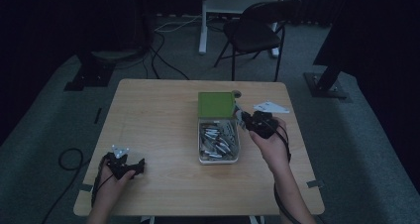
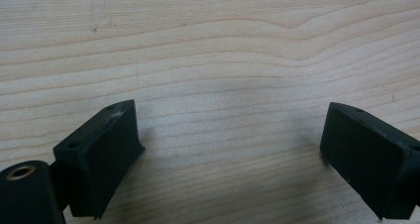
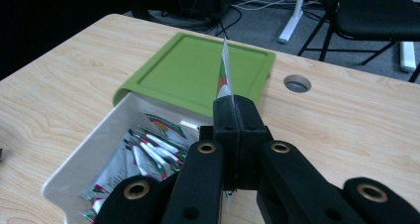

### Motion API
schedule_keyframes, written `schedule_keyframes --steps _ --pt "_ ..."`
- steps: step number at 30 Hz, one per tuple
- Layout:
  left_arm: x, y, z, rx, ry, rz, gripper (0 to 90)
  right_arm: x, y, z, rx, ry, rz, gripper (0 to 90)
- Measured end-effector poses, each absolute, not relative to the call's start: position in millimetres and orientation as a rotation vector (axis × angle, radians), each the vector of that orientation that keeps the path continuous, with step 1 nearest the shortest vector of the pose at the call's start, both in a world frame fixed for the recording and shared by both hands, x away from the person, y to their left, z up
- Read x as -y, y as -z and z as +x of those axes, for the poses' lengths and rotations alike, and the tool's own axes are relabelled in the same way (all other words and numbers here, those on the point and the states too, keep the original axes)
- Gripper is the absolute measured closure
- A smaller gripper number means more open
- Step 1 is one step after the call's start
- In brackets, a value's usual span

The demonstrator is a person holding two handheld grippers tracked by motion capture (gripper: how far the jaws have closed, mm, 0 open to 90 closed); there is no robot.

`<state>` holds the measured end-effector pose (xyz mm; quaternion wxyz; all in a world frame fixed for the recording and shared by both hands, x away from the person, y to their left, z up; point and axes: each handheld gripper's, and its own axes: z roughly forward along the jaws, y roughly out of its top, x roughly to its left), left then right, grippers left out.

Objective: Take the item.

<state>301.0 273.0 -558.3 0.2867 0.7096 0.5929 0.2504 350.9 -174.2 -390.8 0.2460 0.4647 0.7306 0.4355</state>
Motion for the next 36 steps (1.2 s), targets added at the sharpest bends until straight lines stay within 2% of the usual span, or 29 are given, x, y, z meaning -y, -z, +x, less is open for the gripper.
schedule_keyframes --steps 13,36 --pt "-273 558 301 -1.583 -0.670 1.896 8.9 203 403 350 -1.950 -1.151 1.331 90.0" --pt "-273 558 301 -1.585 -0.667 1.897 8.9 230 464 341 -1.975 -1.066 1.436 90.0"
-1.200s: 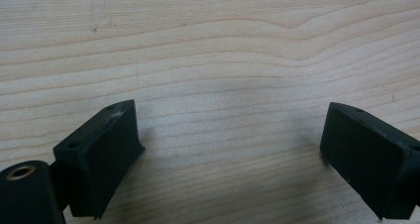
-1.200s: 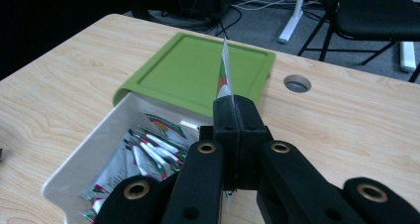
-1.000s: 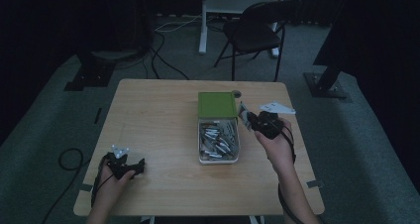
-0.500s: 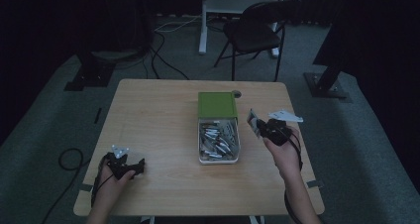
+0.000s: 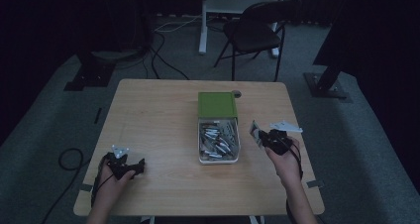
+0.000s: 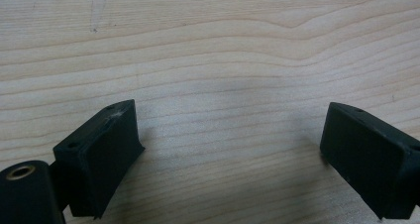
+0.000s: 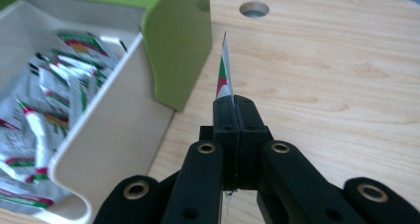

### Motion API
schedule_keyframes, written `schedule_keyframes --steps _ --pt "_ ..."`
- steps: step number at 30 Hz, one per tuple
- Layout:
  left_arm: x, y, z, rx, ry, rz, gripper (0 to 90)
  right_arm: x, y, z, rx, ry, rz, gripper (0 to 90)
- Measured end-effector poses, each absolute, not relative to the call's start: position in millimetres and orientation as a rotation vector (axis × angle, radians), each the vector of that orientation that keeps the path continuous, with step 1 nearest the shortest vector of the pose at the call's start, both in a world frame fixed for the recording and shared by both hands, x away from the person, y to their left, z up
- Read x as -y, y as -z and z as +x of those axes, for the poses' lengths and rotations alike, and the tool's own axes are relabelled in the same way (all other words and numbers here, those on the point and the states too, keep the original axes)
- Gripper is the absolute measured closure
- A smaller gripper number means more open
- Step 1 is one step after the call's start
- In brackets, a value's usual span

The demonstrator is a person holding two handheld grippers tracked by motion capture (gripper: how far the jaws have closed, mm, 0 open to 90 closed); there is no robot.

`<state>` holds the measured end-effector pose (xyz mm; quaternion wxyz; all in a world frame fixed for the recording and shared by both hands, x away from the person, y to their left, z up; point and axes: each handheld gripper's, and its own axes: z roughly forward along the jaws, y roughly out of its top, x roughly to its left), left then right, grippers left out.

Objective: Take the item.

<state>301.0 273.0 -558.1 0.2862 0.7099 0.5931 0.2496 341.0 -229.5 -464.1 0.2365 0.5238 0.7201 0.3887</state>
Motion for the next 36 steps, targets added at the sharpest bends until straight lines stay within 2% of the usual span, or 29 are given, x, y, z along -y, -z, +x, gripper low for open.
schedule_keyframes --steps 15,32,36 --pt "-273 558 301 -1.585 -0.668 1.898 9.0 245 500 341 -1.963 -1.037 1.516 90.0" --pt "-273 558 301 -1.585 -0.667 1.898 9.0 266 522 343 -1.914 -1.000 1.615 89.6" --pt "-273 558 301 -1.586 -0.667 1.898 8.9 272 526 343 -1.889 -1.023 1.650 86.5"
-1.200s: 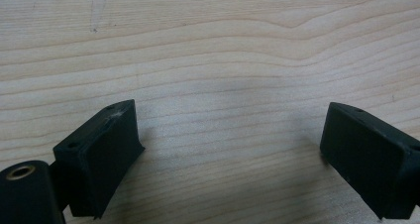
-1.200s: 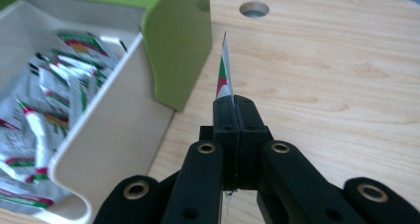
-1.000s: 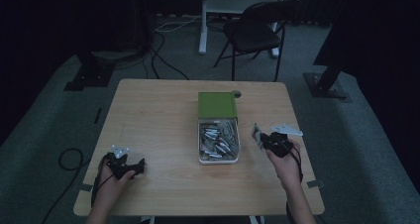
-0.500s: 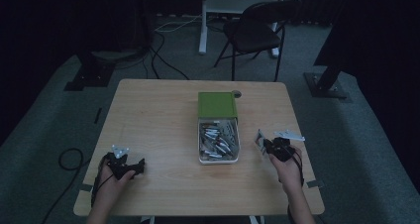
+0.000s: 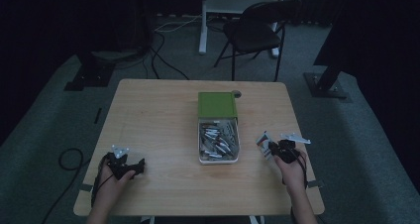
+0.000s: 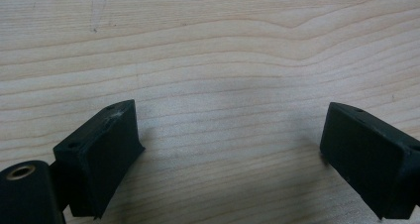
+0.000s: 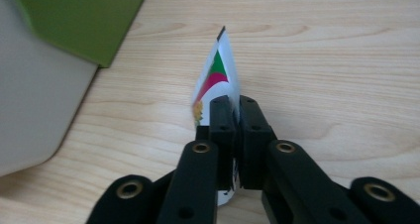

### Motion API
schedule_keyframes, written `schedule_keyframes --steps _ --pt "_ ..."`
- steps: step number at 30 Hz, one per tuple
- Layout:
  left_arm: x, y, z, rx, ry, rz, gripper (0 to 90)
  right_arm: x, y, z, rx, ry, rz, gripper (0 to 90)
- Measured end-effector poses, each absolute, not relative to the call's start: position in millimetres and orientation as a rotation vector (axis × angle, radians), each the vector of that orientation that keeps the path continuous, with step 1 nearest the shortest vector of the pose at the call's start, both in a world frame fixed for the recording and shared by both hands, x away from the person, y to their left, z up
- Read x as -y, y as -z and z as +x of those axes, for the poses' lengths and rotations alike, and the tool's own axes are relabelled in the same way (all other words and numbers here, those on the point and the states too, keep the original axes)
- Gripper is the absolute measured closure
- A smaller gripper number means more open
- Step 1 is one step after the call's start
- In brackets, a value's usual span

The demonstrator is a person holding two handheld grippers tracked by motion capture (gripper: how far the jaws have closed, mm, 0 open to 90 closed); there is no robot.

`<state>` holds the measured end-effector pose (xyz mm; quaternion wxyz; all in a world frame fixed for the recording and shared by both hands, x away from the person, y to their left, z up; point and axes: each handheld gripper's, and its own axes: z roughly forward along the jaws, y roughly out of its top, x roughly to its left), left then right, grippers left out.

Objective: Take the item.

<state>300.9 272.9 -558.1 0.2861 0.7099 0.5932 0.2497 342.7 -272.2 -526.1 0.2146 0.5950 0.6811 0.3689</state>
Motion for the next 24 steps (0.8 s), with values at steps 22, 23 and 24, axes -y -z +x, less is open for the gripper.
schedule_keyframes --steps 22,23,24 --pt "-273 558 301 -1.585 -0.667 1.898 8.9 307 546 351 -1.882 -0.958 1.766 66.5" --pt "-273 558 301 -1.584 -0.667 1.899 8.9 311 548 350 -1.881 -0.977 1.774 61.7" --pt "-273 558 301 -1.584 -0.667 1.899 8.9 311 548 350 -1.881 -0.977 1.774 61.7"
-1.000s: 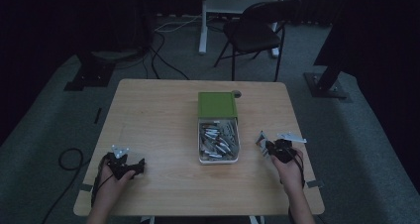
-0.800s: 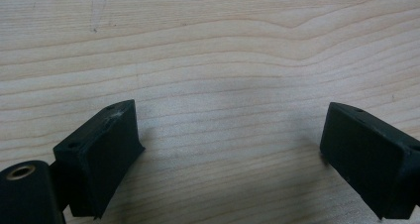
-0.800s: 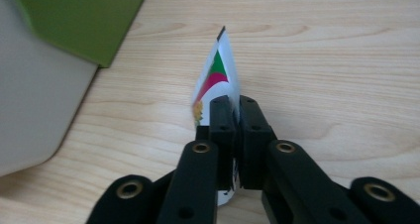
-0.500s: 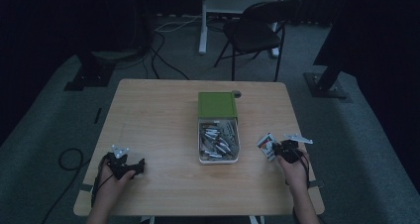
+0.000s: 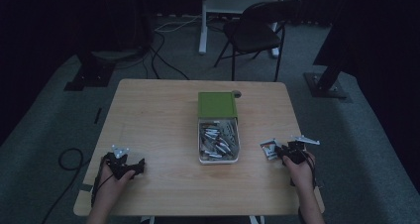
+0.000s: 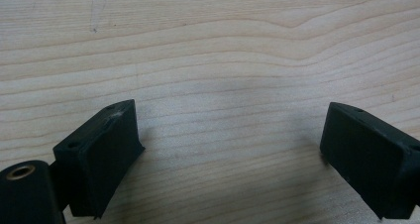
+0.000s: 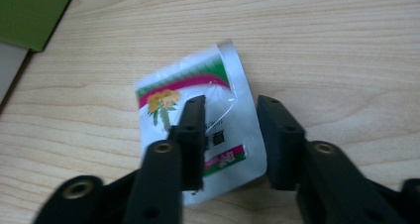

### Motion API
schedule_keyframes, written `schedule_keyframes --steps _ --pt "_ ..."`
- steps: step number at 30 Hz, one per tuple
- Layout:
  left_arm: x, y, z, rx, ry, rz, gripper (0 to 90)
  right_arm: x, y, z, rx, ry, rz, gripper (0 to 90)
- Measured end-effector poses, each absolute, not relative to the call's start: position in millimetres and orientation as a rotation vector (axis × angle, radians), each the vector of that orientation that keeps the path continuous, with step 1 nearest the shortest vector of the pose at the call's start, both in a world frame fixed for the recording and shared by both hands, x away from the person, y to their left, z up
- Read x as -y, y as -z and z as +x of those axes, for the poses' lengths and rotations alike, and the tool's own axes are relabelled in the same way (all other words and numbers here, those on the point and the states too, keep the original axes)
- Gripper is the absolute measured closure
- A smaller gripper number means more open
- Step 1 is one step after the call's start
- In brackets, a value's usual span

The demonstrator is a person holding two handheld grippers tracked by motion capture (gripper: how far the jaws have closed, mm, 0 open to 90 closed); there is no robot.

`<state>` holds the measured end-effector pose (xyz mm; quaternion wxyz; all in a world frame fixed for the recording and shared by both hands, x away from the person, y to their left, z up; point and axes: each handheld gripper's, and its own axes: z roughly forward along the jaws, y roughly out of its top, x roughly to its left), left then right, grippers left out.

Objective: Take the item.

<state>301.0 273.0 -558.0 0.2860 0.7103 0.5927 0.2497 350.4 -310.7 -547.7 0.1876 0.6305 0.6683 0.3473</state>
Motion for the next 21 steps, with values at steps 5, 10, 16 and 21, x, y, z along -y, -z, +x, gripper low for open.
schedule_keyframes --steps 5,10,16,21 --pt "-273 558 301 -1.585 -0.667 1.899 8.9 316 547 345 -1.899 -0.985 1.732 52.3" --pt "-273 558 301 -1.585 -0.667 1.899 8.9 315 544 336 -1.940 -1.004 1.697 43.9" --pt "-273 558 301 -1.585 -0.667 1.898 8.9 308 539 327 -1.943 -1.071 1.645 38.0" --pt "-273 558 301 -1.584 -0.668 1.899 8.9 296 540 323 -2.005 -1.132 1.565 35.2"
